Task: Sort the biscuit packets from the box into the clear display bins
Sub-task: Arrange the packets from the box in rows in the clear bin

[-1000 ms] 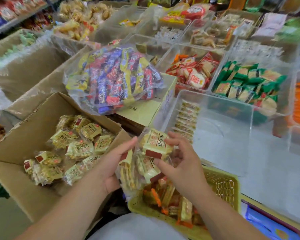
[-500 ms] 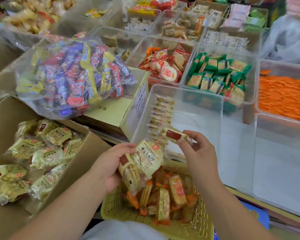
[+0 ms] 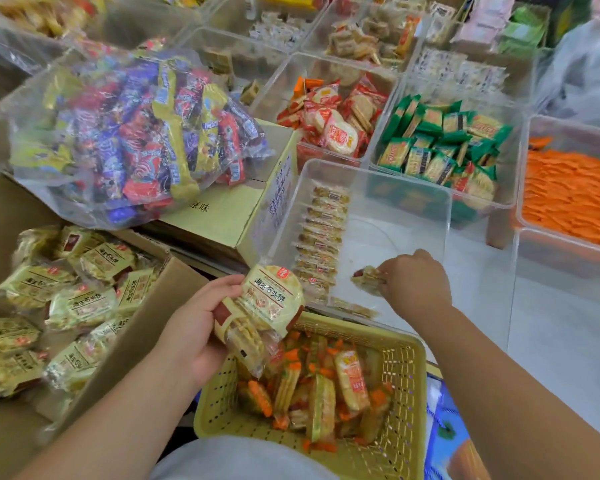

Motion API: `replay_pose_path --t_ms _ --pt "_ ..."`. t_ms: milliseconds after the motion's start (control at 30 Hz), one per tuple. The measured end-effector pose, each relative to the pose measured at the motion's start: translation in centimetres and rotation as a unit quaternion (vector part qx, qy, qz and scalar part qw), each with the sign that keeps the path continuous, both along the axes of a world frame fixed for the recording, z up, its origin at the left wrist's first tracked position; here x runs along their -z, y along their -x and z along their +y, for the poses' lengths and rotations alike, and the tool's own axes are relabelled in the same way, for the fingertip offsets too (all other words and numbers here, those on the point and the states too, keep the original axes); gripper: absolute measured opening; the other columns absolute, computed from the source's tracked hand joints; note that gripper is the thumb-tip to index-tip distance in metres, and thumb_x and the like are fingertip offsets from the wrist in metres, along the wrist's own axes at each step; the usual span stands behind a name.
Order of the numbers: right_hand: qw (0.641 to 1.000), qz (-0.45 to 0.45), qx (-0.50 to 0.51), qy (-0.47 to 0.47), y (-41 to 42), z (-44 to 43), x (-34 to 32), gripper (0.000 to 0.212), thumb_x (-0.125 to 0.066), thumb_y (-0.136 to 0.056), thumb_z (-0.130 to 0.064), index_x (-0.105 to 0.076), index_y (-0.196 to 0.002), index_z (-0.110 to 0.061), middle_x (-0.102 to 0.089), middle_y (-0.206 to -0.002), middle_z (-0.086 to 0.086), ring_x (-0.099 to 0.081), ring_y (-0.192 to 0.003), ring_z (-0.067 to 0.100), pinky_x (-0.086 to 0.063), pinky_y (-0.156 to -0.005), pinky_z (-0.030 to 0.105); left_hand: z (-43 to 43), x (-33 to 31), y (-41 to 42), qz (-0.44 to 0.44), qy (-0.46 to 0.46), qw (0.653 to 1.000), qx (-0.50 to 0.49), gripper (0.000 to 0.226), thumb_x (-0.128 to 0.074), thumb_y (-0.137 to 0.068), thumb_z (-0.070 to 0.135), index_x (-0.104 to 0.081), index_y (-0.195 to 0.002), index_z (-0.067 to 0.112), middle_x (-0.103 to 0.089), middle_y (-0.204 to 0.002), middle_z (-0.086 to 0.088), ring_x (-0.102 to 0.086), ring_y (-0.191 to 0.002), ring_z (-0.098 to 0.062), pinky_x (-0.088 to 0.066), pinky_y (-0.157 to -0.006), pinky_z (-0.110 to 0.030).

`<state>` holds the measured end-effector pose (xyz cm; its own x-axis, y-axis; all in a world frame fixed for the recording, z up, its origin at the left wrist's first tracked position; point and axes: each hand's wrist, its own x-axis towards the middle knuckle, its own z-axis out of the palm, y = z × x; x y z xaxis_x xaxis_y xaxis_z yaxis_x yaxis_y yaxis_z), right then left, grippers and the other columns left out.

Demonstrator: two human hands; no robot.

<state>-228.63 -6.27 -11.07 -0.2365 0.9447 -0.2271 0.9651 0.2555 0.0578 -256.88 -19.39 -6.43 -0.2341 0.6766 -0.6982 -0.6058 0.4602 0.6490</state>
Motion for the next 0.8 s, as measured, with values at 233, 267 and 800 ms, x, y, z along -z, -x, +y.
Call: replay_pose_path --t_ms 233,267,800 --pt "0.981 -0.018 -0.064 0.181 2.7 1.5 2.5 0.024 -0.058 -0.097 -0.022 -0.071 -0.117 -0.020 -0.067 -0.113 0.005 -0.059 -0.110 0.026 -0.053 -0.087 0.037 -0.5 0.5 0.5 0.005 0.017 1.000 -0.014 0.022 -0.071 -0.069 0.011 -0.080 -0.088 0.017 -0.078 -0.103 -0.018 -0.078 -0.086 -0.032 -0.061 -0.071 -0.043" --pt "0.974 -0.001 -0.075 0.215 2.9 1.6 2.7 0.029 -0.058 -0.099 -0.026 -0.069 -0.124 -0.018 -0.067 -0.121 0.006 -0.060 -0.113 0.026 -0.052 -0.093 0.037 -0.6 0.6 0.5 0.003 0.018 1.000 -0.017 0.023 -0.071 -0.068 0.010 -0.079 -0.089 0.016 -0.078 -0.103 -0.018 -0.078 -0.085 -0.032 -0.061 -0.070 -0.043" --pt "0.926 0.137 -0.022 0.351 2.1 0.6 3.8 0.060 -0.046 -0.104 -0.050 -0.042 -0.153 -0.016 -0.043 -0.157 0.008 -0.043 -0.141 0.026 -0.033 -0.114 0.035 -0.8 0.2 -0.1 -0.006 0.019 1.000 -0.021 0.020 -0.067 -0.078 0.007 -0.075 -0.096 0.013 -0.078 -0.100 -0.019 -0.078 -0.081 -0.032 -0.062 -0.069 -0.043"
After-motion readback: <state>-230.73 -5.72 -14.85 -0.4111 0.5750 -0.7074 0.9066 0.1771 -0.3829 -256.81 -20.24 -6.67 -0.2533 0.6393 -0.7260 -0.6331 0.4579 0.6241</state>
